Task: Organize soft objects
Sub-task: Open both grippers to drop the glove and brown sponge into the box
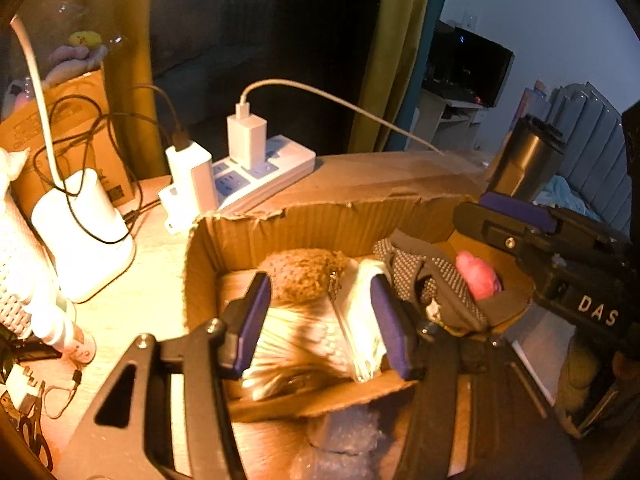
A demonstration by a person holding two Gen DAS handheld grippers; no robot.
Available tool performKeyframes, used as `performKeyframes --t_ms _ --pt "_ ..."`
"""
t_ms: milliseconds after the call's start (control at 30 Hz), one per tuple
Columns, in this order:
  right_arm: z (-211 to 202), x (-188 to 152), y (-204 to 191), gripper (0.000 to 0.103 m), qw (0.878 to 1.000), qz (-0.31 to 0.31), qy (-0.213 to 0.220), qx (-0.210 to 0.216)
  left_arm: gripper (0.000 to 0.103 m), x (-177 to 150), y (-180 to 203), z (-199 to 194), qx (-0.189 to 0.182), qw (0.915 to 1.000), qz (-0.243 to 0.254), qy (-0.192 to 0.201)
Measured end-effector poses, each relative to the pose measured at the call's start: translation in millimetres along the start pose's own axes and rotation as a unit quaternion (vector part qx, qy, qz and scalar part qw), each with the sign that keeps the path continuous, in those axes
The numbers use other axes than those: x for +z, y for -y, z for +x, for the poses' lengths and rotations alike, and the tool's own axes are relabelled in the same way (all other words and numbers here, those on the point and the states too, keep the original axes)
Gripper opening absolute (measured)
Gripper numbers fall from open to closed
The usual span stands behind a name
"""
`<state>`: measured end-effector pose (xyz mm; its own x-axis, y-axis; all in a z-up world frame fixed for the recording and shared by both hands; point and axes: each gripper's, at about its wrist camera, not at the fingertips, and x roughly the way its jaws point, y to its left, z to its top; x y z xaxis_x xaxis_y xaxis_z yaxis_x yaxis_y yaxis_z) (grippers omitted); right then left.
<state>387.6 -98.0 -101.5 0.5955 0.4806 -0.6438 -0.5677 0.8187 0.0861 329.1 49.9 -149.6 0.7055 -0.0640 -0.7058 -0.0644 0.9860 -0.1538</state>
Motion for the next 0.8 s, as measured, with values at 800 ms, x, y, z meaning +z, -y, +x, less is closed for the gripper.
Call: performKeyframes --t_ms 800 --pt "-85 -24 -30 0.045 0.999 -0.018 0.034 -0.03 0.072 -21 14 -91 -0.018 0.9973 0.009 0.07"
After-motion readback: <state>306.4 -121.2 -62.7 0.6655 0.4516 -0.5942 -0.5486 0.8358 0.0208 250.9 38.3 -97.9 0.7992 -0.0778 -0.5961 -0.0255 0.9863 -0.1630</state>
